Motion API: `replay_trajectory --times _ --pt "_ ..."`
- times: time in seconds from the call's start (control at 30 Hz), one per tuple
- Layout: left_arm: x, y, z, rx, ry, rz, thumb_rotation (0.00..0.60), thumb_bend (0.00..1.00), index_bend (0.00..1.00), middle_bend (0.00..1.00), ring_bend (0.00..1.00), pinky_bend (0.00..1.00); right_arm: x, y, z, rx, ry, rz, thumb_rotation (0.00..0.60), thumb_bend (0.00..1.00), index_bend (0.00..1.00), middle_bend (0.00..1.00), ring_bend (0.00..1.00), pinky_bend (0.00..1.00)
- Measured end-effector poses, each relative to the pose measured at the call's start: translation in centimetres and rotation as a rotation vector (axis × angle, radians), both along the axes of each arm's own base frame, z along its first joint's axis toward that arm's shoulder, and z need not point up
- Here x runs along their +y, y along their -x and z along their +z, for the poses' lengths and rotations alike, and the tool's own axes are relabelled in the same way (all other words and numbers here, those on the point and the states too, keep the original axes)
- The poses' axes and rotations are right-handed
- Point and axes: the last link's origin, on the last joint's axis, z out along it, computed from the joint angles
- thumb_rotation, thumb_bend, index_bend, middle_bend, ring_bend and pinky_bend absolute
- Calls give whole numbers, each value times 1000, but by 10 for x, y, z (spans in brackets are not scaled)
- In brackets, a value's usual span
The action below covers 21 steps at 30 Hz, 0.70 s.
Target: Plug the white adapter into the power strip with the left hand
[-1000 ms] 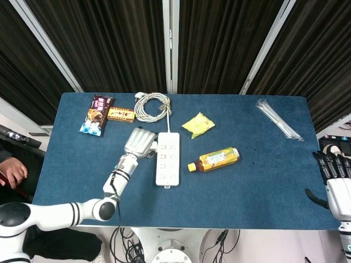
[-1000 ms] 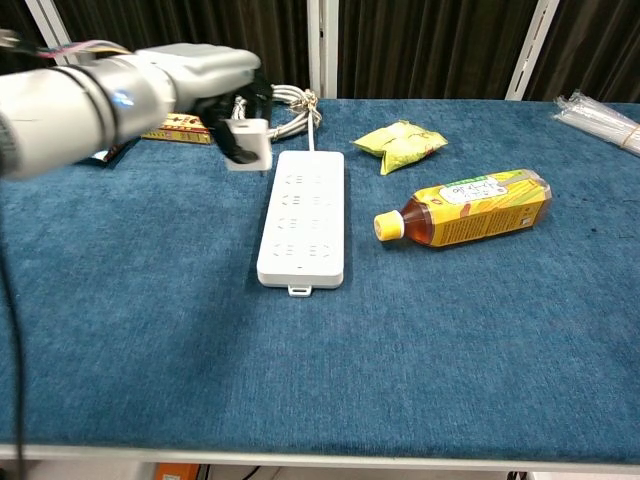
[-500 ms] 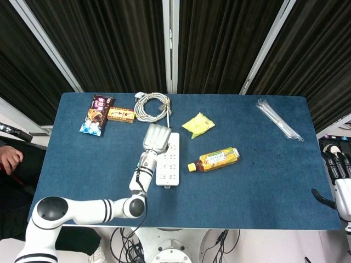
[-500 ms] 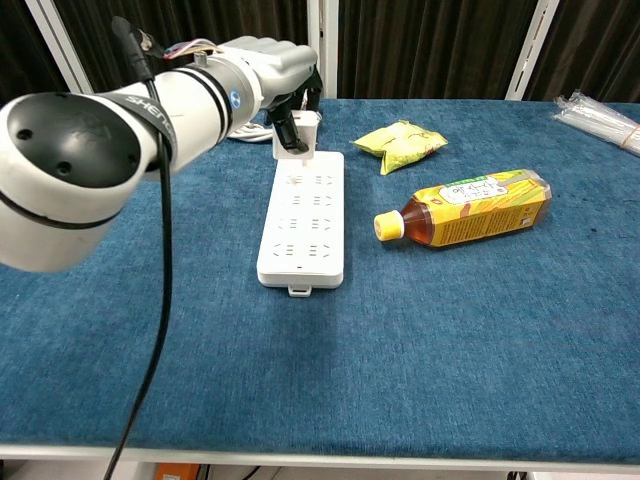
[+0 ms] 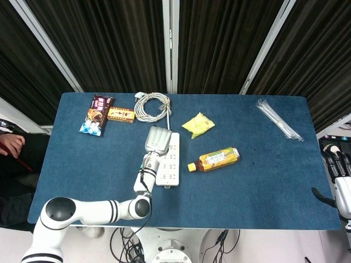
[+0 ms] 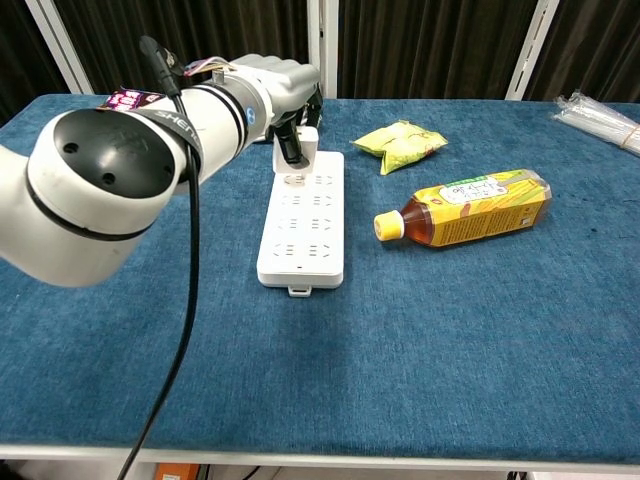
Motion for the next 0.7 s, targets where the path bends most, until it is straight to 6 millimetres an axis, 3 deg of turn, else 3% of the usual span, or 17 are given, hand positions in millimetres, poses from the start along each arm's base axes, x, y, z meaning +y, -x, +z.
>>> replay_trajectory --times 0.7 --pt "0 4 -4 20 17 -15 600 341 658 740 600 392 -1 0 -1 -1 2 -4 600 82 0 74 0 0"
